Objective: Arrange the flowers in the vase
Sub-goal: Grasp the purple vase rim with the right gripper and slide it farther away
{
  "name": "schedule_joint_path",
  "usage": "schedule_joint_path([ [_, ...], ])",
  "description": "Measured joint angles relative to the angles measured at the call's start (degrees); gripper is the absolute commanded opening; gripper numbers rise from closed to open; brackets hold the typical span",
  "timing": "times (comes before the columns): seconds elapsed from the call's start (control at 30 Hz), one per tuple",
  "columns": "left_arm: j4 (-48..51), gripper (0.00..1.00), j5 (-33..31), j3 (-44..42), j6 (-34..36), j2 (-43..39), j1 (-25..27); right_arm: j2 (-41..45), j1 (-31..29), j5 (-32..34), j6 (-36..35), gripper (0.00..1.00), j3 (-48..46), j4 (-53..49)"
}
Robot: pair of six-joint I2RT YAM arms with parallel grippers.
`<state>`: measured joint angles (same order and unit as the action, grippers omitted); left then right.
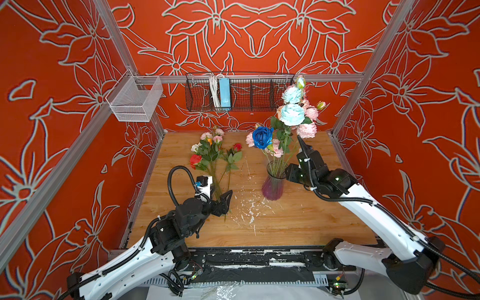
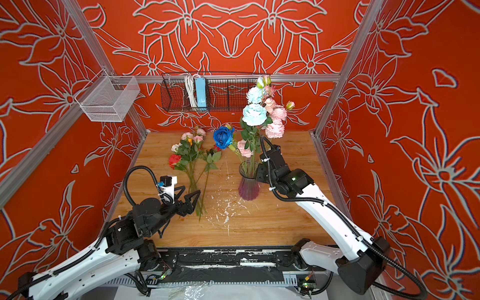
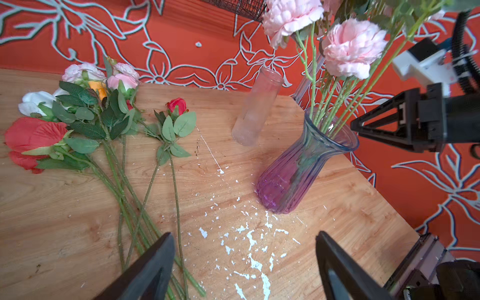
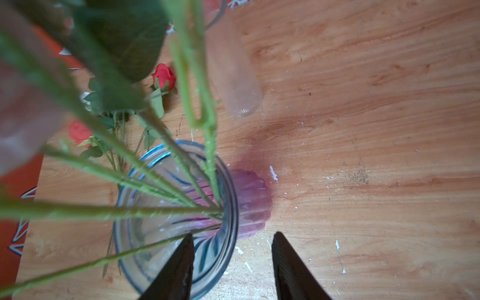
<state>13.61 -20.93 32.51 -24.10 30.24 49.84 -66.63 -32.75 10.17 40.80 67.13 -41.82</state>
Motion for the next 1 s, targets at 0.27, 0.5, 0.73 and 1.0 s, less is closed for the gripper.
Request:
schedule_joint_path([
  [0.27,-0.5,0.85,-0.04,-1.84,-0.59,0.26,0.0,-4.63,2.34,-2.67,0.28,0.35,0.0,1.81],
  [0.5,-1.38,0.86,-0.04,-2.36,-0.11,1.57,0.0,-6.8,2.67,-3.8,1.31,0.23,0.02,4.24],
  [0.73,-2.21,0.86,-0.04,-2.36,0.81,1.68,0.0,-6.75,3.1,-4.15,3.26,0.05,-0.13,6.12],
  [1.0,-2.45,0.87,-0.04,-2.36,0.92,1.88,0.0,-6.62,4.7,-3.82,3.32,0.0,-0.72,7.74],
])
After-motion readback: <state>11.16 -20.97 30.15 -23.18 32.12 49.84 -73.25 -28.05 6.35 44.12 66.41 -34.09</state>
